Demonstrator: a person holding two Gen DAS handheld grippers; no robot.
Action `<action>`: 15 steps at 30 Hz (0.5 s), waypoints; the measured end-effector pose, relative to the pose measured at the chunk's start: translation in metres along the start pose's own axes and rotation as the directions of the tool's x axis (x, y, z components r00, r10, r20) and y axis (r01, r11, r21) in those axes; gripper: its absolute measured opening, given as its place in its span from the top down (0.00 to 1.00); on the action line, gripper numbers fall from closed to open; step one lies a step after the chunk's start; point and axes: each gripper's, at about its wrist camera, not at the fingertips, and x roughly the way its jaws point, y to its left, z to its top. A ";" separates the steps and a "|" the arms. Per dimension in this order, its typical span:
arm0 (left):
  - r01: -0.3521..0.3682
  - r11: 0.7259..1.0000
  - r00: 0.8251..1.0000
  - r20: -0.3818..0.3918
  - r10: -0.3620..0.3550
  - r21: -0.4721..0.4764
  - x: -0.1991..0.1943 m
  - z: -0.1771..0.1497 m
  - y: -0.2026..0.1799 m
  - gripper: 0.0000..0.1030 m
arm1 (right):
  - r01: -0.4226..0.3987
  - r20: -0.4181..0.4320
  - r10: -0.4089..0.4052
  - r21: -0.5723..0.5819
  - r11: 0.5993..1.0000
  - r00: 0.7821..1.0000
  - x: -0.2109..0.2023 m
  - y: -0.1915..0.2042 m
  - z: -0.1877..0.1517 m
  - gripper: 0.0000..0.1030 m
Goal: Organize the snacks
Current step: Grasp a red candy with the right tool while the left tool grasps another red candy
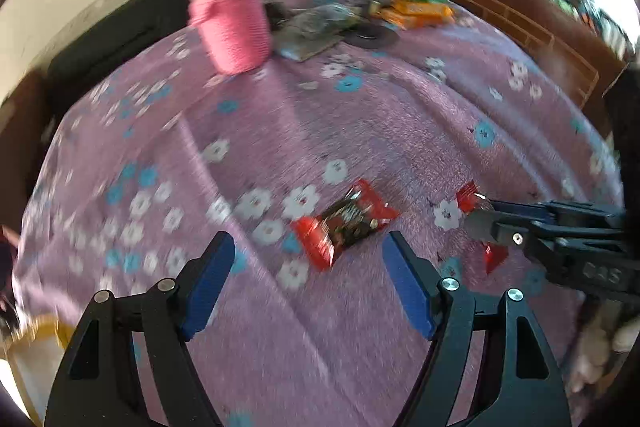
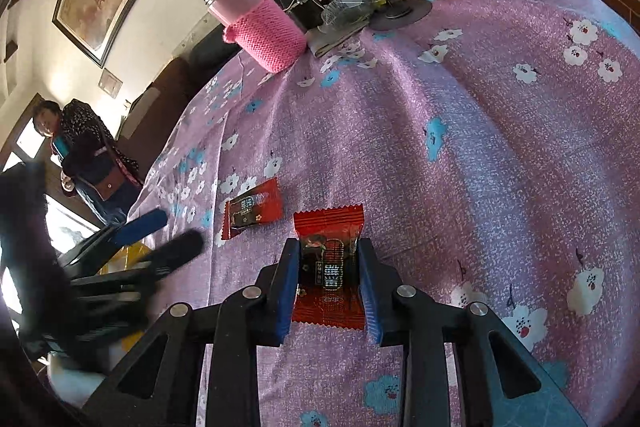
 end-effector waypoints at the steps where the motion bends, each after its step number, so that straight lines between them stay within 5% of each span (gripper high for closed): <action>1: 0.012 1.000 1.000 0.006 -0.012 0.018 0.004 0.002 -0.001 0.26 | -0.001 -0.005 0.001 -0.002 1.000 1.000 0.001 0.001 0.000 0.70; 9: 0.145 0.989 0.987 -0.078 -0.141 0.040 0.042 0.009 0.006 0.26 | 0.009 -0.011 -0.010 -0.024 1.000 1.000 0.002 0.005 -0.001 0.70; 13: 0.189 0.982 0.979 -0.071 -0.189 0.006 0.037 0.008 0.007 0.67 | 0.028 -0.003 -0.028 -0.047 0.999 1.000 0.002 0.009 -0.003 0.70; 15: 0.183 0.983 0.981 -0.066 -0.183 -0.010 0.031 0.005 0.008 0.67 | 0.041 0.001 -0.041 -0.063 0.997 0.999 0.003 0.012 -0.004 0.70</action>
